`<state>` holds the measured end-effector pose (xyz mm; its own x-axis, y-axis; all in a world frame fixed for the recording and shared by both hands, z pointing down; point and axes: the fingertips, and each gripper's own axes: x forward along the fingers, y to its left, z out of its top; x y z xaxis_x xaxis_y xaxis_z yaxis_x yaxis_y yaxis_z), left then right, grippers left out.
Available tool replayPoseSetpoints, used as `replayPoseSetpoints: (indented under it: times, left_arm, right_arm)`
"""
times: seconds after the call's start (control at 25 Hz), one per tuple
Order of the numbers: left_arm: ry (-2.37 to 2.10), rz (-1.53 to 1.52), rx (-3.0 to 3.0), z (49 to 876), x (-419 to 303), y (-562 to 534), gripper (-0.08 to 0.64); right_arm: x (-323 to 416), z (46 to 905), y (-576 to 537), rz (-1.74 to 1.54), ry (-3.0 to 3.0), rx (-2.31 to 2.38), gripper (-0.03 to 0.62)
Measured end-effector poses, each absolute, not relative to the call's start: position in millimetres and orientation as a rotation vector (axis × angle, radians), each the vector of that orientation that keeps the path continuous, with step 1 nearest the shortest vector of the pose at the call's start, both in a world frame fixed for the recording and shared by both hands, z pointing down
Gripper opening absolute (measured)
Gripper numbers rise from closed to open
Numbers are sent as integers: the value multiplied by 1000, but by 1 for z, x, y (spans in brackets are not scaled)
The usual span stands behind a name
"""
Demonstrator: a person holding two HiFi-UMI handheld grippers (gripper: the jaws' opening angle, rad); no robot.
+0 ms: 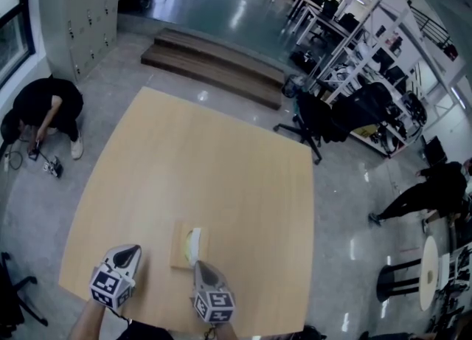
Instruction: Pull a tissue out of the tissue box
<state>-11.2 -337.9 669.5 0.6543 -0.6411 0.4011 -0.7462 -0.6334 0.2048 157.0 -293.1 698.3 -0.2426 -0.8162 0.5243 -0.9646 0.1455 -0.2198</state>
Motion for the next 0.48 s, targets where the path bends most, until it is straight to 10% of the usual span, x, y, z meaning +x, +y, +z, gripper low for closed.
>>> replayPoseSetpoints:
  times: [0.48]
  left_arm:
    - [-1101, 410, 2525, 671, -7, -339, 8]
  right_arm:
    - [162, 699, -294, 765, -2157, 1723, 9]
